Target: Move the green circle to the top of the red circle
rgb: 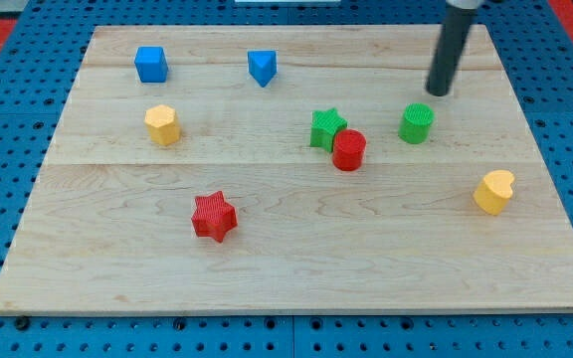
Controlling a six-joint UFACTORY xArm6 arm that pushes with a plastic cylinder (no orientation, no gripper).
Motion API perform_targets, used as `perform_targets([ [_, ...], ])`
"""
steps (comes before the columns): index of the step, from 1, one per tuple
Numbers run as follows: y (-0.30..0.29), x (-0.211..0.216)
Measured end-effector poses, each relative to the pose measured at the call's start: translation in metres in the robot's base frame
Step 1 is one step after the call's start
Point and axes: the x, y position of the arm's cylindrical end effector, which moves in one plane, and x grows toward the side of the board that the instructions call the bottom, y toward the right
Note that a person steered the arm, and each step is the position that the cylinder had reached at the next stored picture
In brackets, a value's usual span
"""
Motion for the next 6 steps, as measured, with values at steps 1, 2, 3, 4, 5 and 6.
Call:
perform_targets([
  [1,0.001,0.050],
  [2,-0.053,0.064],
  [3,-0.107,0.060],
  [4,-0.110,0.033],
  [5,-0.120,0.039],
  [6,-0.113,0.039],
])
